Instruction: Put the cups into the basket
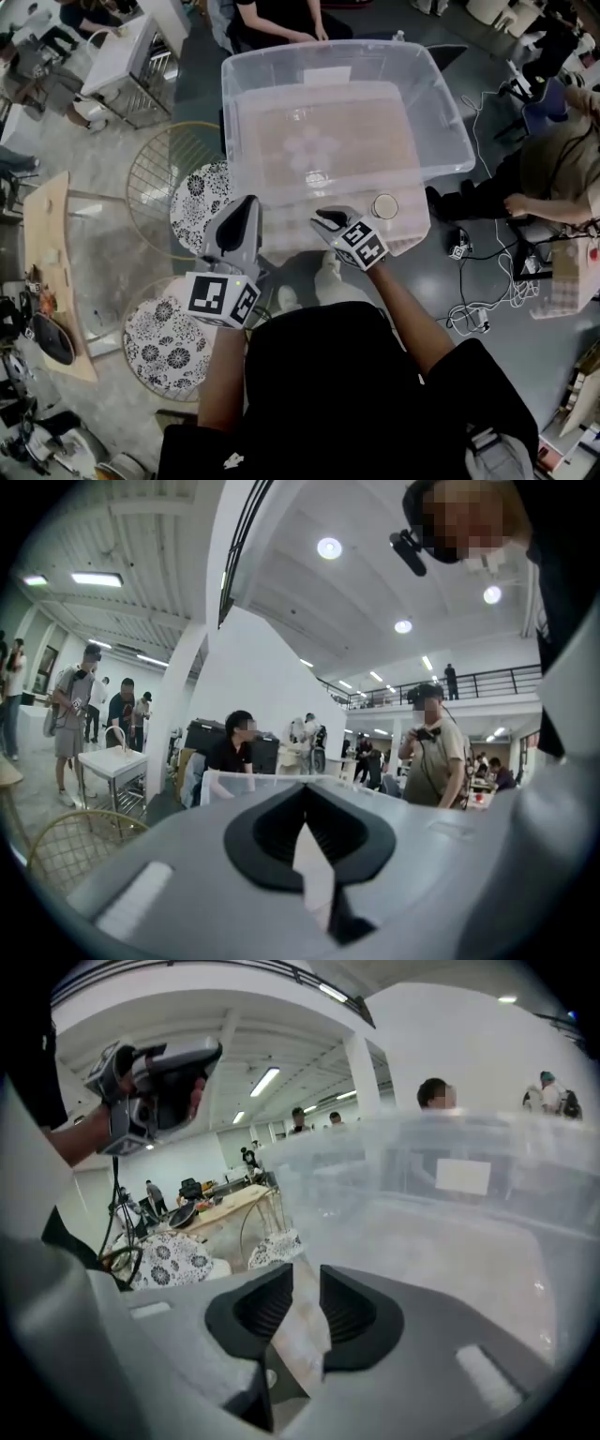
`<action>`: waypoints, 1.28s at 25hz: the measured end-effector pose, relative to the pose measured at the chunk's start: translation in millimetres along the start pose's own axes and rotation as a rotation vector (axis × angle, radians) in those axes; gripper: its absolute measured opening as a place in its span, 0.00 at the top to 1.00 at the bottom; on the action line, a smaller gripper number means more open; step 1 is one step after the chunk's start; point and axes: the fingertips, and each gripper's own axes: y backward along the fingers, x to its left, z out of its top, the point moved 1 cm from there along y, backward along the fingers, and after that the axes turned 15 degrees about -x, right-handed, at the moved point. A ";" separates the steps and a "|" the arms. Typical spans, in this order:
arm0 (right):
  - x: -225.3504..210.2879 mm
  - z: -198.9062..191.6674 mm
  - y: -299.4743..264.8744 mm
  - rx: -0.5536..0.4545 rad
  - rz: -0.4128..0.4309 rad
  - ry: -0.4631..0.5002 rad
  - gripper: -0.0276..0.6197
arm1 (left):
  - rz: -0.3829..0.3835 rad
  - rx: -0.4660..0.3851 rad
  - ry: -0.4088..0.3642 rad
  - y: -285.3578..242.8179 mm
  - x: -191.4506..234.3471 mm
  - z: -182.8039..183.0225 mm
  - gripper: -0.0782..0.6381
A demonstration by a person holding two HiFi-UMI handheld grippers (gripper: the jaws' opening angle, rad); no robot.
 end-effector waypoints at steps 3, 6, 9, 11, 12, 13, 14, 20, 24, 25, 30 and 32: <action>-1.0 -35.1 -18.3 0.134 0.033 0.047 0.78 | 0.004 0.010 0.004 -1.2 -0.4 -3.7 0.88; 1.3 -57.2 -31.4 0.266 0.069 0.100 0.72 | 0.013 0.013 -0.005 -0.9 1.5 -3.9 0.88; 3.1 -75.1 -40.4 0.363 0.106 0.178 0.67 | 0.025 0.017 -0.007 -0.8 3.2 -4.1 0.88; 2.2 -86.5 -45.6 0.435 0.126 0.241 0.66 | 0.031 0.018 -0.008 -0.7 4.0 -4.3 0.88; 1.1 -91.2 -48.4 0.468 0.134 0.267 0.66 | 0.035 0.017 -0.010 -0.7 4.6 -4.1 0.88; -0.2 -95.1 -51.0 0.497 0.143 0.288 0.65 | 0.038 0.016 -0.012 -0.8 5.5 -3.7 0.88; -1.6 -98.7 -53.0 0.526 0.151 0.310 0.65 | 0.042 0.015 -0.014 -1.0 6.5 -3.3 0.88; -4.4 -119.4 -57.2 0.730 0.177 0.451 0.66 | 0.052 0.014 -0.015 -3.2 9.4 -3.9 0.88; -7.7 -130.9 -59.5 0.857 0.172 0.529 0.70 | 0.054 0.012 -0.016 -3.8 10.4 -3.0 0.88; -8.0 -132.2 -60.7 0.872 0.172 0.539 0.71 | 0.053 0.012 -0.016 -3.8 10.8 -3.1 0.88; -3.6 -133.5 -61.8 0.890 0.216 0.591 0.84 | 0.058 0.010 -0.019 -2.8 14.3 -0.9 0.88; -2.6 -133.0 -61.1 0.878 0.221 0.593 0.87 | 0.055 0.010 -0.020 -3.2 14.7 -0.3 0.88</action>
